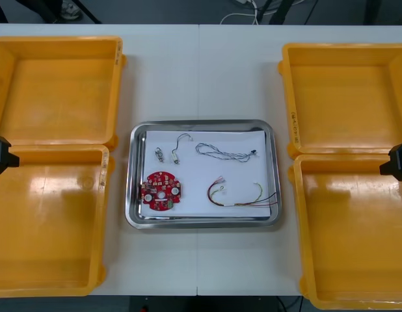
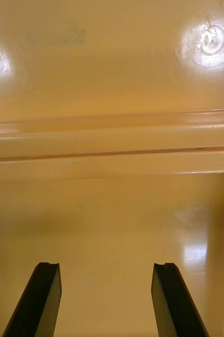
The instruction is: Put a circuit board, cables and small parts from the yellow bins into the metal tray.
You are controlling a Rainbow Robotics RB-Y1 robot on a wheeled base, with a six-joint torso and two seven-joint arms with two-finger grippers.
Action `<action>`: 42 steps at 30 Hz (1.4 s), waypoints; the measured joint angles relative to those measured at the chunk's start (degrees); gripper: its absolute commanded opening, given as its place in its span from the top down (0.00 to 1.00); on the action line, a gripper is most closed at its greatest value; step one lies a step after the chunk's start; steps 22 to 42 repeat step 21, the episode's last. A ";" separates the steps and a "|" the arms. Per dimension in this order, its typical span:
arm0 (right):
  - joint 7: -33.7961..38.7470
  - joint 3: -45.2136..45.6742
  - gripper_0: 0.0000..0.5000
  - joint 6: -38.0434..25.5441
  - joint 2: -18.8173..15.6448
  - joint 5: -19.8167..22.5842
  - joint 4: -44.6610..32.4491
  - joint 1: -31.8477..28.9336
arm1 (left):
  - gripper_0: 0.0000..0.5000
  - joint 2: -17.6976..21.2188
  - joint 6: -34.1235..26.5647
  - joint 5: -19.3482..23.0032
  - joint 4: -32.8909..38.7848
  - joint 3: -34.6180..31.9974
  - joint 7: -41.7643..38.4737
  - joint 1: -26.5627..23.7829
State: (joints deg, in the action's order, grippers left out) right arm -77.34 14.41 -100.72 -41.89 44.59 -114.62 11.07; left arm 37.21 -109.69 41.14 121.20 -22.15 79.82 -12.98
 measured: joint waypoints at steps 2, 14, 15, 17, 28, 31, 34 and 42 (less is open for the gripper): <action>0.00 0.00 0.00 0.00 0.00 0.00 0.00 0.00 | 0.00 0.00 0.00 0.09 0.44 0.00 0.00 0.43; 0.00 0.00 0.00 0.00 0.02 0.00 0.00 0.00 | 0.00 0.00 0.00 0.71 0.65 0.00 0.00 0.71; 0.00 0.00 0.00 0.00 0.02 0.00 0.00 0.00 | 0.00 0.00 0.00 0.73 0.65 0.00 0.00 0.71; 0.00 0.00 0.00 0.00 0.02 0.00 0.00 0.00 | 0.00 0.00 0.00 0.73 0.65 0.00 0.00 0.71; 0.00 0.00 0.00 0.00 0.03 0.00 0.00 0.00 | 0.00 0.00 0.00 0.74 0.65 0.00 0.00 0.71; 0.00 0.00 0.00 0.00 0.03 0.00 0.00 0.00 | 0.00 0.00 0.00 0.74 0.65 0.00 0.00 0.71; 0.00 0.00 0.00 0.00 0.03 0.00 0.00 0.00 | 0.00 0.00 0.00 0.74 0.65 0.00 0.00 0.71; 0.00 0.00 0.00 0.00 0.03 0.00 0.00 0.00 | 0.00 0.00 0.00 0.74 0.65 0.00 0.00 0.71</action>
